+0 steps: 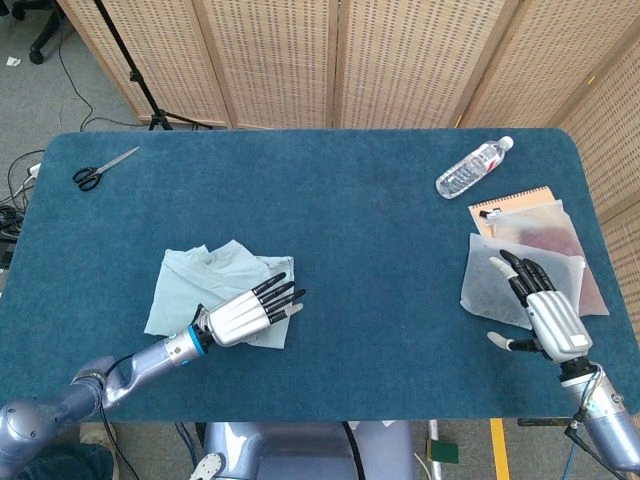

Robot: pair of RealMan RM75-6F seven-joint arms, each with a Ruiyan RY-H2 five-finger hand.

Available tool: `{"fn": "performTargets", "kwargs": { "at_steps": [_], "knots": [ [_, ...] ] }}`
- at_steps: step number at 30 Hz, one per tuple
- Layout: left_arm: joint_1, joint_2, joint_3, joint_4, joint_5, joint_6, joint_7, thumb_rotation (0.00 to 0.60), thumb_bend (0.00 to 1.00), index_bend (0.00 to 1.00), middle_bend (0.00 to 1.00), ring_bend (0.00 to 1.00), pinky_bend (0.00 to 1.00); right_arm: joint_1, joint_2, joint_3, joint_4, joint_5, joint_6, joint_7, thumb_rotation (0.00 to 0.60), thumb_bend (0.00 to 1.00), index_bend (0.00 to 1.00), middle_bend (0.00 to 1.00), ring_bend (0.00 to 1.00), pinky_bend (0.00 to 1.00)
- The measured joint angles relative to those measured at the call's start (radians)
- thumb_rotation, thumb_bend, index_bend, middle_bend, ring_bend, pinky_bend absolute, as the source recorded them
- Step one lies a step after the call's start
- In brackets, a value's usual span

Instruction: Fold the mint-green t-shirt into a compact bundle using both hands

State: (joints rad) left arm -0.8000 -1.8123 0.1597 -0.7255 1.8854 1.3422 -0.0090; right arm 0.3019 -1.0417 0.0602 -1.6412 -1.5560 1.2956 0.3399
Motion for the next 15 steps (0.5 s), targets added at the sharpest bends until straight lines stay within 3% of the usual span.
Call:
{"fn": "performTargets", "kwargs": {
  "at_steps": [10, 15],
  "knots": [
    [0.011, 0.089, -0.017, -0.071, -0.007, 0.051, 0.03, 0.6, 0.23, 0.0, 0.0, 0.0, 0.0, 0.0, -0.002, -0.004, -0.004, -0.009, 0.001, -0.01, 0.6, 0.0, 0.0, 0.0, 0.0, 0.0],
    [0.013, 0.129, -0.008, -0.12, -0.01, 0.026, 0.029, 0.6, 0.01, 0.0, 0.0, 0.0, 0.0, 0.0, -0.003, -0.006, -0.006, -0.013, 0.003, -0.017, 0.6, 0.0, 0.0, 0.0, 0.0, 0.0]
  ]
}}
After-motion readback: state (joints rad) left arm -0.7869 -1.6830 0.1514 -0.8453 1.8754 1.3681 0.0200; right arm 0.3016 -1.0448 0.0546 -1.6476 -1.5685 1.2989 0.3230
